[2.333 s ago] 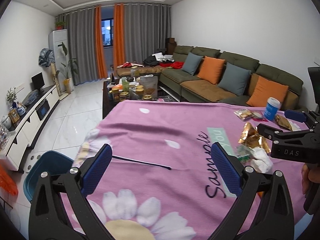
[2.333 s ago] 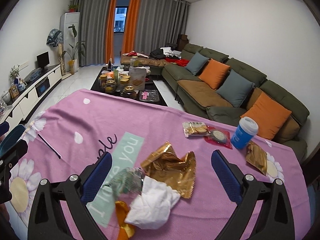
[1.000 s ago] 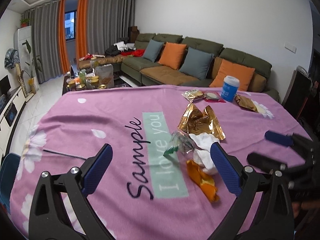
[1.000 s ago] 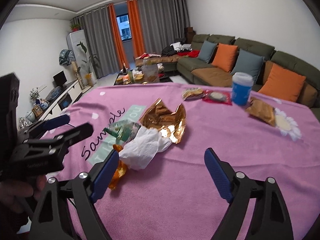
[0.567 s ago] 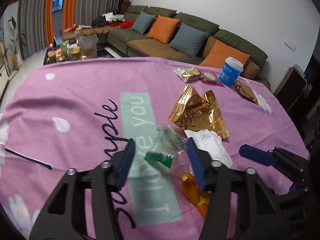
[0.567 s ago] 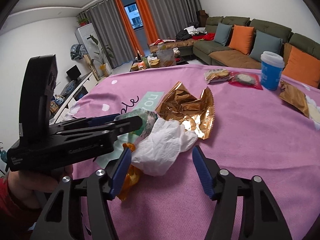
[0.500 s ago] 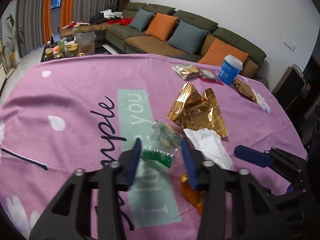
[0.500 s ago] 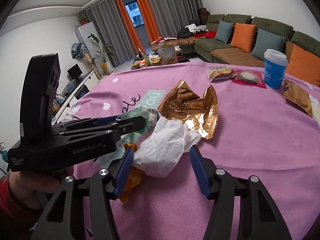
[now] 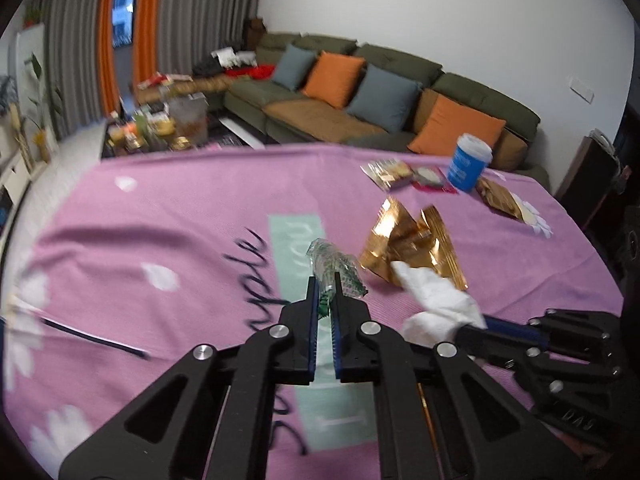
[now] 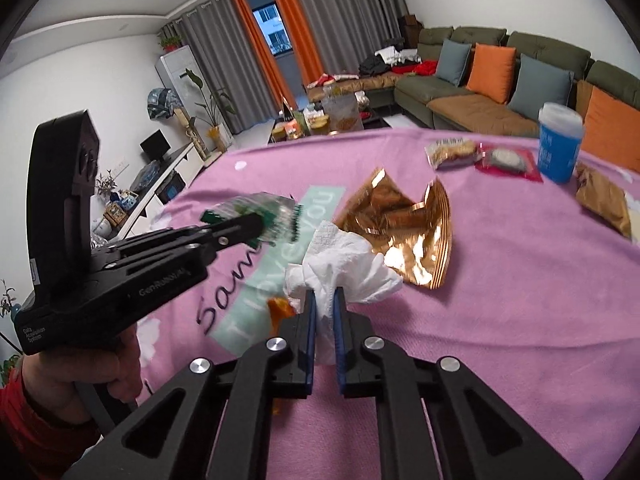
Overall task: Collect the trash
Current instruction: 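Grasp a clear plastic piece with the left gripper while the right grasps a white tissue, then carry the clear plastic piece and white tissue over the teal bin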
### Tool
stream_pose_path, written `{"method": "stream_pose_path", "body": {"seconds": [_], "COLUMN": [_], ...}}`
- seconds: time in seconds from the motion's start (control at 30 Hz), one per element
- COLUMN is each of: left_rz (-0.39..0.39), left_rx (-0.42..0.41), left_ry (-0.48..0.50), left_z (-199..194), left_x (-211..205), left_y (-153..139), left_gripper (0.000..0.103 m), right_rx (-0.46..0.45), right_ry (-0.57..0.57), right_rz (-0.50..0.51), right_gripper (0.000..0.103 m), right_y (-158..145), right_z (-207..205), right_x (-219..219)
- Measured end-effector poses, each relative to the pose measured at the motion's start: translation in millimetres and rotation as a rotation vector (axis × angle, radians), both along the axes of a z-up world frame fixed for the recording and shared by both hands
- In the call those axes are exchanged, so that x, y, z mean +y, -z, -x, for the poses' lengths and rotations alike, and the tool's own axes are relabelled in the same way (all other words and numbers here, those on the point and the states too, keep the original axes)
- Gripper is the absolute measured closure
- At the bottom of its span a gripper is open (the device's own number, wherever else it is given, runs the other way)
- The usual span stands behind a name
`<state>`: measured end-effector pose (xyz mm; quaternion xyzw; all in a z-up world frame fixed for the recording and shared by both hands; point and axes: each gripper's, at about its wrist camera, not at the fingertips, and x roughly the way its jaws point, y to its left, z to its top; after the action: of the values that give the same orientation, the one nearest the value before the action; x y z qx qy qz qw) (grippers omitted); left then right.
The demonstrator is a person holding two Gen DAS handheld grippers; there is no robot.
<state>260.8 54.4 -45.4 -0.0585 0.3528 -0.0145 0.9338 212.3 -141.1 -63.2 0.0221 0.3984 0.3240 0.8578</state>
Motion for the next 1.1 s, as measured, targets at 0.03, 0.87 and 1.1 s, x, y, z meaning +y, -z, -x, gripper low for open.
{"method": "stream_pose_path", "body": {"seconds": [0.03, 0.87, 1.1], "left_rz": [-0.015, -0.170, -0.181], "left_rx": [-0.010, -0.100, -0.075], "left_ry": [-0.013, -0.434, -0.585], "left_z": [3.4, 143.4, 191.9], "left_x": [3.4, 177.4, 241.9], "left_y": [-5.3, -53.5, -51.0], "left_gripper": [0.097, 0.097, 0.097], "right_rx": [-0.016, -0.157, -0.159], "right_ry": [-0.001, -0.244, -0.365], "right_rz": [-0.002, -0.015, -0.008], "right_gripper": [0.096, 0.096, 0.096], "right_y": [-6.0, -73.7, -81.7], "right_z": [2.8, 46.8, 59.3], "right_x": [0.7, 121.5, 184.7]}}
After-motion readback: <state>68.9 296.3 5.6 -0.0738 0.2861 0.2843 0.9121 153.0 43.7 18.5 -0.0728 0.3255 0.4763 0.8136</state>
